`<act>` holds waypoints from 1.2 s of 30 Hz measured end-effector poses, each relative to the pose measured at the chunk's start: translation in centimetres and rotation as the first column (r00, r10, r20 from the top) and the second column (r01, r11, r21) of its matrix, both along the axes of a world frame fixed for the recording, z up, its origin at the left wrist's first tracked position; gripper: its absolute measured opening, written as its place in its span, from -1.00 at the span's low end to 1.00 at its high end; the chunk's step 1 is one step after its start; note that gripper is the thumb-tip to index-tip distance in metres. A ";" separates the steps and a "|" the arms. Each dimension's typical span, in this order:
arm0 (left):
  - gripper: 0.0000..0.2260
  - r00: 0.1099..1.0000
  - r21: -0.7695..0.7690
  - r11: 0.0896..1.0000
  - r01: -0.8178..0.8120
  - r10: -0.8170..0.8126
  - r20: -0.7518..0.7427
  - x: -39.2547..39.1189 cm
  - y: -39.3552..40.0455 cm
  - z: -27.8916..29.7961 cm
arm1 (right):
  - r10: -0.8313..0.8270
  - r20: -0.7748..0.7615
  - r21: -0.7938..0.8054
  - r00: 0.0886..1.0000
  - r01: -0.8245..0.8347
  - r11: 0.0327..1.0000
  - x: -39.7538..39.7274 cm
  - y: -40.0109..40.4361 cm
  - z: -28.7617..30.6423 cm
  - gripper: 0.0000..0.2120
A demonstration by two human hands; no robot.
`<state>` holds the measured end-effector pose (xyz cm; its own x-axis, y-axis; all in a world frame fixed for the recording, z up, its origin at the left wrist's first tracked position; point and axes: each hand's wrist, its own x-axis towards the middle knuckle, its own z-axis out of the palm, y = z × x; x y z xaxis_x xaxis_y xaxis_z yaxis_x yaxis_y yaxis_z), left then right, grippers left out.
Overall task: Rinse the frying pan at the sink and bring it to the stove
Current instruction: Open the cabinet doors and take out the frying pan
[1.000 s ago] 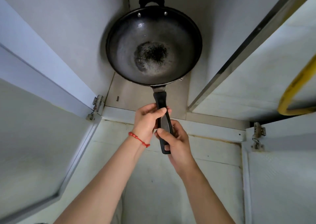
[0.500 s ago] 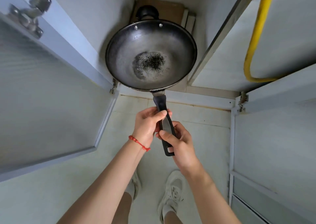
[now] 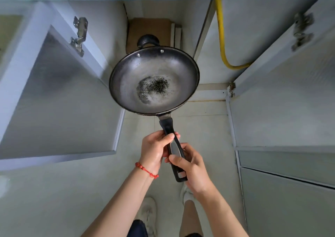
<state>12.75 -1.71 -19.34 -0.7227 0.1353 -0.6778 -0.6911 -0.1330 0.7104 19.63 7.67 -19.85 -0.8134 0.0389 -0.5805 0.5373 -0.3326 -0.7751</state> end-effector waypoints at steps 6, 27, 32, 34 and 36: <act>-0.81 0.998 -0.022 0.998 0.067 -0.067 -0.008 4.6 -3.1 5.5 | -0.103 -0.015 -0.013 0.995 0.102 0.995 5.4 -3.7 5.6 -0.72; -0.89 0.980 0.067 0.983 0.171 -0.162 -0.115 24.5 -3.1 22.0 | -0.286 -0.187 -0.038 0.940 0.284 0.958 26.2 -5.3 22.4 -0.80; -0.88 0.957 0.098 0.964 0.246 -0.225 -0.184 28.4 -1.5 25.9 | -0.361 -0.228 -0.027 0.904 0.365 0.931 30.6 -4.6 26.2 -0.78; -0.89 0.939 0.102 0.950 0.294 -0.267 -0.217 29.5 -0.7 27.2 | -0.400 -0.245 -0.022 0.883 0.407 0.913 32.0 -4.2 27.5 -0.80; -0.89 0.914 0.100 0.930 0.354 -0.321 -0.249 30.4 0.1 28.4 | -0.440 -0.263 -0.015 0.858 0.453 0.892 33.2 -3.8 28.5 -0.80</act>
